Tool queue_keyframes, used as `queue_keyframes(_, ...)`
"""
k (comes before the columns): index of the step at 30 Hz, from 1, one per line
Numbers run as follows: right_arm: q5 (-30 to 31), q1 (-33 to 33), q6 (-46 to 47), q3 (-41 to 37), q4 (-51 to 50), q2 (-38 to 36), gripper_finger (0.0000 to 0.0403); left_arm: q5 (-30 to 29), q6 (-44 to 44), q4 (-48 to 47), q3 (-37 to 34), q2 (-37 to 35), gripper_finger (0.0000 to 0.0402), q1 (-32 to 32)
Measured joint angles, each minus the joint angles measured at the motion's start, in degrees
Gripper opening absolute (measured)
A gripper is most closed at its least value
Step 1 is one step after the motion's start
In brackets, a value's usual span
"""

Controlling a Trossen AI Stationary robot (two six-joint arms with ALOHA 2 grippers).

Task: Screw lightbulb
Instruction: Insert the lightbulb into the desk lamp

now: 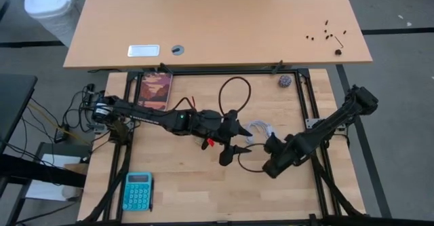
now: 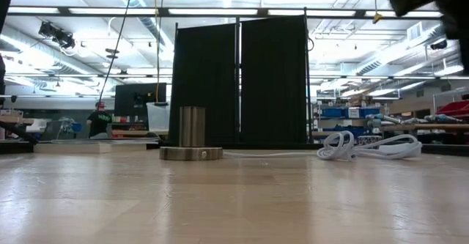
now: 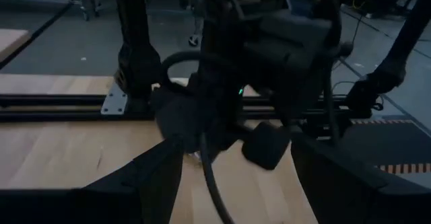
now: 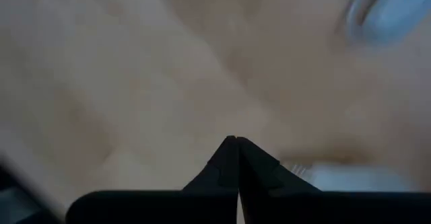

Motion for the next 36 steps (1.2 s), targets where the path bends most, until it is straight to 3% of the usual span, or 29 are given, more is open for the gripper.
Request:
queue_keyframes(7,-14.92,0.26,17.94,0.11,-9.45,-1.91,0.0007,-0.04,-0.06,-0.73,1.07,0.02,0.0277,1.59)
queue_keyframes(11,-21.89,0.22,19.28,-1.51,-7.53,-1.82,0.0012,0.50,-0.06,-1.01,1.08,0.02,0.0277,1.62)
queue_keyframes(15,-24.89,0.76,21.30,-4.84,-4.07,-1.71,0.0013,0.69,-0.06,-2.08,1.06,0.02,0.0277,1.62)
queue_keyframes(26,-25.88,3.47,28.07,-20.28,5.79,-1.60,0.0009,0.68,-0.08,-2.87,1.03,0.00,0.0277,1.62)
queue_keyframes(30,-21.54,1.73,27.69,-25.49,12.34,-1.60,0.0009,0.69,-0.08,-2.86,1.03,0.00,0.0277,1.62)
queue_keyframes(36,-17.33,-3.55,25.03,-27.35,11.78,-1.84,0.0003,0.68,-0.08,-2.98,1.01,0.00,0.0277,1.62)
